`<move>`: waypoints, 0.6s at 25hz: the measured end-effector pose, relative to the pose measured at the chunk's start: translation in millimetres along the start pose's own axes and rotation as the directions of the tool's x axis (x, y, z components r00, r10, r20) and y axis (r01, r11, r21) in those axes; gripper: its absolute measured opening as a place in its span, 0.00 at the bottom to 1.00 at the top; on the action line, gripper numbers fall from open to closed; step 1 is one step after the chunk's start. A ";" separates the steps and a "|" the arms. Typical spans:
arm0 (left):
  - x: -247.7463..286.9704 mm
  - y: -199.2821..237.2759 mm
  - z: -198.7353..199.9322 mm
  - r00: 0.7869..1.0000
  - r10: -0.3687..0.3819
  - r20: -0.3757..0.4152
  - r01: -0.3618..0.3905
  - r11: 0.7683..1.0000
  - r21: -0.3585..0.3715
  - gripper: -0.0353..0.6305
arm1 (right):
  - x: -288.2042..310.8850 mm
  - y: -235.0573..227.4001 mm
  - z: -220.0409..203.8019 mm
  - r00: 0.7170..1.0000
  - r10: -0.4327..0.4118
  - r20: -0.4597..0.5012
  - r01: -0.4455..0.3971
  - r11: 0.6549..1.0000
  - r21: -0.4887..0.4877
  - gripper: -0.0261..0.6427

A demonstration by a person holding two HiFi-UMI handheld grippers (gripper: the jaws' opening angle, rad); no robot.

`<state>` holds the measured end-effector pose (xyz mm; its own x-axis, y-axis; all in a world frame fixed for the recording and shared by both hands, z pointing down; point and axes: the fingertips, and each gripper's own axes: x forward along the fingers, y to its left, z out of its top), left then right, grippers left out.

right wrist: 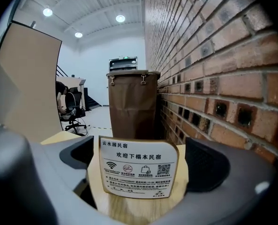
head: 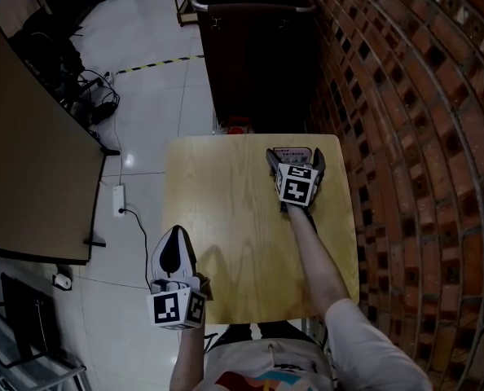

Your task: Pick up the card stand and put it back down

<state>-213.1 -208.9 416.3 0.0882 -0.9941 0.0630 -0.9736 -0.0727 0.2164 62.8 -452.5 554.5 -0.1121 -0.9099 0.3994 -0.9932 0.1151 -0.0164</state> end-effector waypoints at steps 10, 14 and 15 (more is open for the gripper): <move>-17.8 -24.7 29.4 0.994 -0.059 0.092 0.059 0.998 0.007 0.06 | -149.3 14.9 86.7 0.956 0.086 0.280 -0.118 0.988 0.098 0.90; -31.4 -37.1 36.2 0.989 -0.080 0.120 0.079 0.997 0.018 0.06 | -242.8 31.8 112.6 0.908 0.136 0.397 -0.201 0.972 0.125 0.90; -34.7 -40.6 39.0 0.988 -0.087 0.128 0.084 0.996 0.026 0.06 | -262.4 34.3 112.2 0.901 0.149 0.406 -0.222 0.965 0.137 0.90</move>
<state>-184.8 -174.6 367.3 0.1445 -0.9861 -0.0814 -0.9678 -0.1580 0.1958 54.6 -254.5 346.2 -0.2620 -0.9650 -0.0151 -0.9384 0.2583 -0.2297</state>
